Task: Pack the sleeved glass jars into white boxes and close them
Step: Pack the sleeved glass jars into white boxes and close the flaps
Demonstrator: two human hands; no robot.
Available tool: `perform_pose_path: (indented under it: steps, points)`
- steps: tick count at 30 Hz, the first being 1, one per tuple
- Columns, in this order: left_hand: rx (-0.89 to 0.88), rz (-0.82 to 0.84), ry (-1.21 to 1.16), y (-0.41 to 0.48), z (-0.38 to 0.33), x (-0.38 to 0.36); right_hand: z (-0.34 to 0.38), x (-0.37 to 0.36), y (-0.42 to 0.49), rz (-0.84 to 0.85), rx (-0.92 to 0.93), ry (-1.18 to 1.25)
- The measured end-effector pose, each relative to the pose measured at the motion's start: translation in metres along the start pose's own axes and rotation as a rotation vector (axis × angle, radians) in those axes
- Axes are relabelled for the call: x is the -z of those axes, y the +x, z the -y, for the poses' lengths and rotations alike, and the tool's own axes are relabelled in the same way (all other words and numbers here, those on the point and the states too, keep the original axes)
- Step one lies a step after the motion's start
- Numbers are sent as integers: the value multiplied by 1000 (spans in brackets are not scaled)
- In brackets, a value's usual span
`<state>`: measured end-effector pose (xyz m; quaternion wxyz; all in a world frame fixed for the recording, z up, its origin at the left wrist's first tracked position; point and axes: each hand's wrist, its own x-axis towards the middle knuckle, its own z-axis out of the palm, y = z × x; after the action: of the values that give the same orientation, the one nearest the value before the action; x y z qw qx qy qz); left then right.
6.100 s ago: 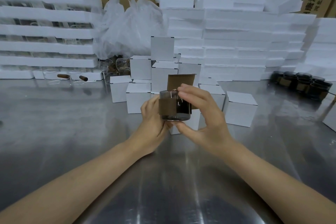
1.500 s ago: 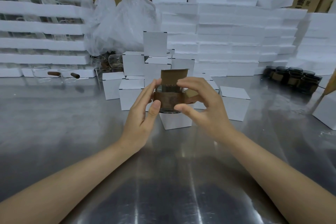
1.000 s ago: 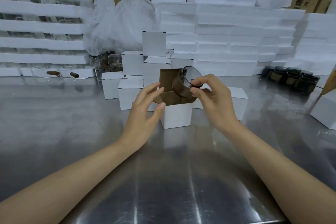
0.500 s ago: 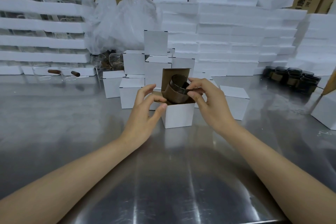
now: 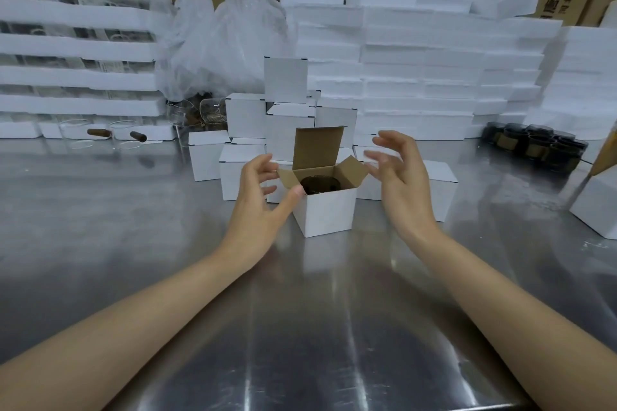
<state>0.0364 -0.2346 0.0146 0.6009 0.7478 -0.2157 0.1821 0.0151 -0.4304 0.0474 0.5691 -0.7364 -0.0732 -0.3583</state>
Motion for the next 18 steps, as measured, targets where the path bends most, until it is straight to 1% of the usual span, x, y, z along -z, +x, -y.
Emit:
perform_pose_path:
  steps: [2, 5, 7, 10, 13, 16, 18]
  points:
    - [-102, 41, -3, -2, 0, 1, 0, 0, 1, -14, -69, 48]
    - [-176, 134, 70, -6, 0, 1, -1, -1, 0, -11, -54, 34]
    - [-222, 203, 187, -6, -1, 0, -3, -5, -2, 67, -59, 48]
    - [-311, 254, 301, -3, -1, 0, -10, -11, -7, 216, -101, -38]
    - [-305, 270, 320, -1, -1, 1, -12, -10, -4, 285, -168, 15]
    - [-319, 285, 306, -1, 2, 0, -12, -8, -4, 314, -120, 11]
    - [-308, 250, 308, -2, 5, -1, -12, -9, -6, 317, -89, 6]
